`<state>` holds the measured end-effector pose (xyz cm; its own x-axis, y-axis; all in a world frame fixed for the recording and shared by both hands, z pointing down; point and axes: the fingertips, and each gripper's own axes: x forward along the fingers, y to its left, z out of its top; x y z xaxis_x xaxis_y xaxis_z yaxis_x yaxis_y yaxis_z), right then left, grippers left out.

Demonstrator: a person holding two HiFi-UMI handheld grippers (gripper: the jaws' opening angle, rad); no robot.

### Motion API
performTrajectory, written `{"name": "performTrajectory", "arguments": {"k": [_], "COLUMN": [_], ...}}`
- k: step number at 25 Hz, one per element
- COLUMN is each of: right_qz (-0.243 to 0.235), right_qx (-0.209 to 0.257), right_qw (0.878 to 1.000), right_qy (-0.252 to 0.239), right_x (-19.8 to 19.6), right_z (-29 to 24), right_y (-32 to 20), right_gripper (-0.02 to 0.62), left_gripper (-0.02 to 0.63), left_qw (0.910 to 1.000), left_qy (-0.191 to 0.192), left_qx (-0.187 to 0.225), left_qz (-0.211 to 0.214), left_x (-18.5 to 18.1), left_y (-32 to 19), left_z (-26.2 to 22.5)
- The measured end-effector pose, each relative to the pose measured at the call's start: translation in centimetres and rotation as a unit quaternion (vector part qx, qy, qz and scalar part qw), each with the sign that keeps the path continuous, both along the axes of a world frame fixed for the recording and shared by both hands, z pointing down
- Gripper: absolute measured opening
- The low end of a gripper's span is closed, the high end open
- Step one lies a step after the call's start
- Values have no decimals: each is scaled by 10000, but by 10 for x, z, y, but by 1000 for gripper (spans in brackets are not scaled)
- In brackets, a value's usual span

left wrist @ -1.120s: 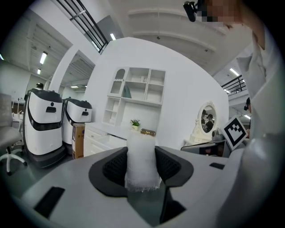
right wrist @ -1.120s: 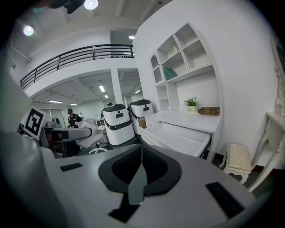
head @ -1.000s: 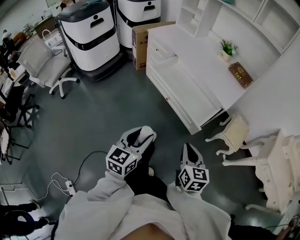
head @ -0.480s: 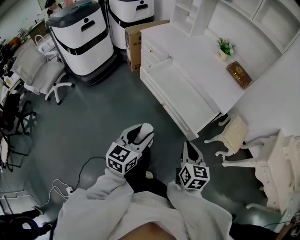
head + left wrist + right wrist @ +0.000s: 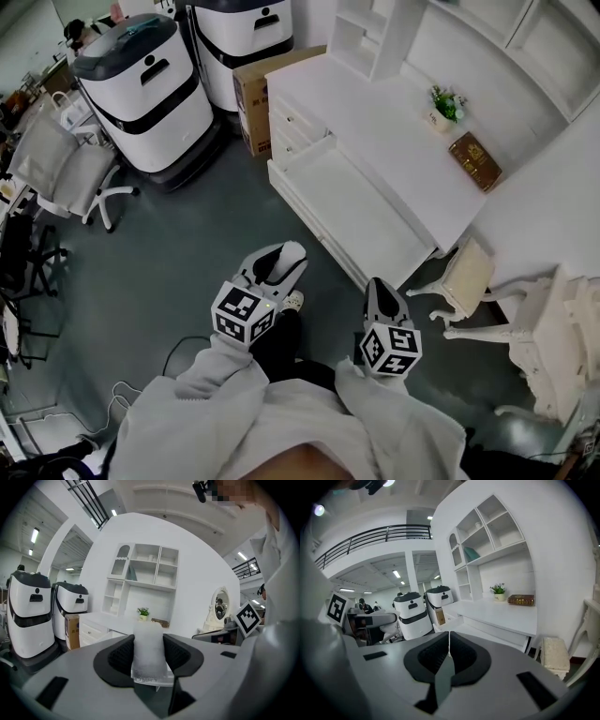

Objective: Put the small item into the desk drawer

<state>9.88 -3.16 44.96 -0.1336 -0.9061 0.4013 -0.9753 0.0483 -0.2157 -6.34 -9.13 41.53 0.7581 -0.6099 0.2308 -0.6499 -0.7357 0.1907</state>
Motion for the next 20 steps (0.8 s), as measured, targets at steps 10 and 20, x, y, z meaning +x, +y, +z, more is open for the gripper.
{"name": "performTrajectory", "arguments": {"k": [10,20], "right_qz": [193,349], "right_qx": [13,36], "right_qw": [9998,9994], "right_qy": [73,30], "right_x": [11,21], "right_z": [-11,-8], "right_y": [-67,-126], "right_gripper": [34,34], "left_gripper": [190,190], "left_qw": [9998,9993], "left_qy": [109,99], "left_qx": [27,76], "left_qz": [158,343], "left_x": [11,23], "left_y": [-77,-145], "left_z": [-9,-6]}}
